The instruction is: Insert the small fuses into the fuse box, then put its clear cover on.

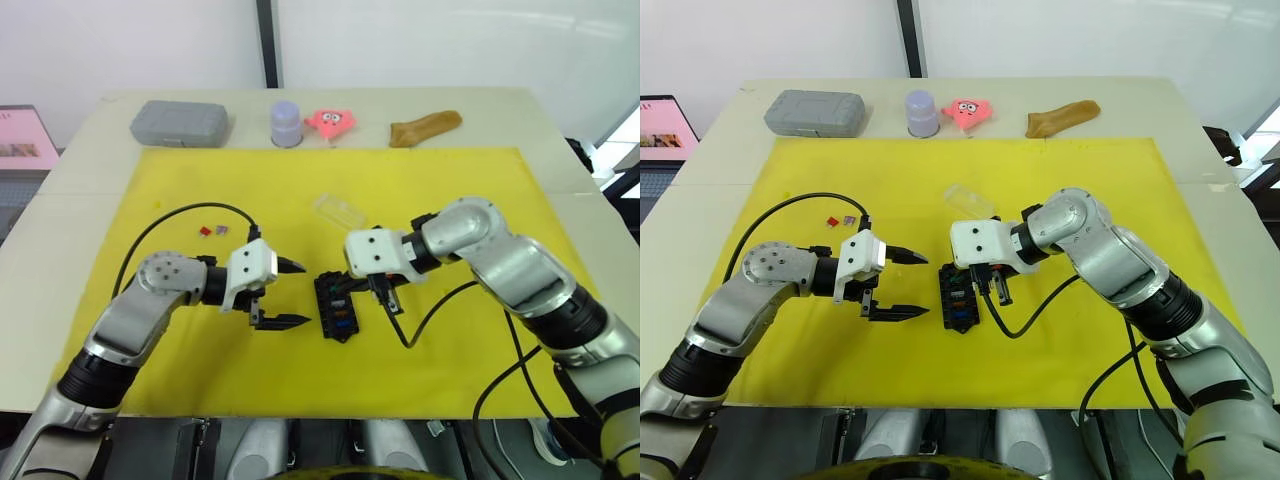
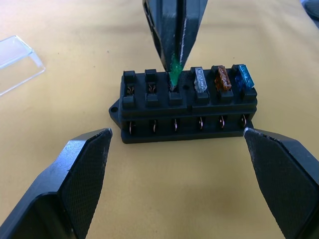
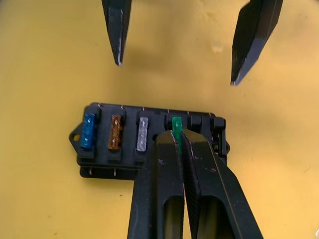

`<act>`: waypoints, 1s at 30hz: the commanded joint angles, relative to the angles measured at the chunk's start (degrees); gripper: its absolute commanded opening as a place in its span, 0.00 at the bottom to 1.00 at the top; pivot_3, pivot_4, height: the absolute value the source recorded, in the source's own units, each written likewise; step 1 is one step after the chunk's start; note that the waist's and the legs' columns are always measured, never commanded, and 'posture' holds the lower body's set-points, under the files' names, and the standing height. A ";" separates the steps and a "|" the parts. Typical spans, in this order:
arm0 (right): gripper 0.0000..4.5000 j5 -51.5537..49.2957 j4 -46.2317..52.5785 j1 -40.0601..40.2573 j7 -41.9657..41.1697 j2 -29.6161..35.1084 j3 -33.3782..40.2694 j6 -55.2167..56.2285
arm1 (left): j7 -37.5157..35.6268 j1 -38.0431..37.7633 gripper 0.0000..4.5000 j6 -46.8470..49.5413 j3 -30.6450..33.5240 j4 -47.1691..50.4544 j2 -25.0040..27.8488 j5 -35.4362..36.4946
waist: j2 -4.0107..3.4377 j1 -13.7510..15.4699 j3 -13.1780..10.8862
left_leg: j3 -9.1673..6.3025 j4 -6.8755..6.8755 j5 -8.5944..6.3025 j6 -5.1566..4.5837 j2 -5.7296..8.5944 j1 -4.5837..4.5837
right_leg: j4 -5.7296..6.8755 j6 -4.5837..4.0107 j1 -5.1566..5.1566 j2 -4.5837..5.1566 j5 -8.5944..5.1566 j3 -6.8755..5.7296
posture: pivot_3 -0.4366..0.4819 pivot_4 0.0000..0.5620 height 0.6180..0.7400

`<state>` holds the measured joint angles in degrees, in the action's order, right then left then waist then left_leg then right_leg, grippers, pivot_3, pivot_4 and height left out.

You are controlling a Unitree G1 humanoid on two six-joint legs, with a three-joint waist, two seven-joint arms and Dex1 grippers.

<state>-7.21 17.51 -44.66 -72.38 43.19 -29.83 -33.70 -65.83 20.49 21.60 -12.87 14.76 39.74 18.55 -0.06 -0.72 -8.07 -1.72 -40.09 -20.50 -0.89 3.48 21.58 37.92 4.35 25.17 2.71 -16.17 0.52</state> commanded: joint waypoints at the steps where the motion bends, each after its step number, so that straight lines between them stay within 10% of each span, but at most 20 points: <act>1: 0.00 0.65 0.13 -0.24 -0.15 -0.67 0.47 0.88 | -0.19 0.79 0.99 -0.55 -0.02 1.38 -0.16 0.04 | 0.00 0.00 0.00 | 0.00 0.00 0.00 0.00 0.00 0.00 | 0.00 0.00 0.00 0.00 0.00 0.00 | 0.48 0.27 1.00; 30: 0.00 2.27 -0.32 0.36 -0.28 -0.84 -0.05 -1.52 | -0.54 1.13 0.99 -1.51 -0.48 1.09 -1.03 -1.08 | 0.00 0.01 0.00 | 0.00 -0.02 0.00 0.00 0.01 0.00 | 0.02 0.00 0.00 0.00 0.00 0.00 | 0.48 0.27 1.00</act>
<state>-5.79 16.70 -44.01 -72.73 42.31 -30.25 -35.60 -66.10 20.96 20.92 -12.89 14.75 38.69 17.46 -0.06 -0.71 -8.06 -1.72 -40.11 -20.50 -0.89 3.49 21.58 37.94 4.35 25.16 2.71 -16.17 0.52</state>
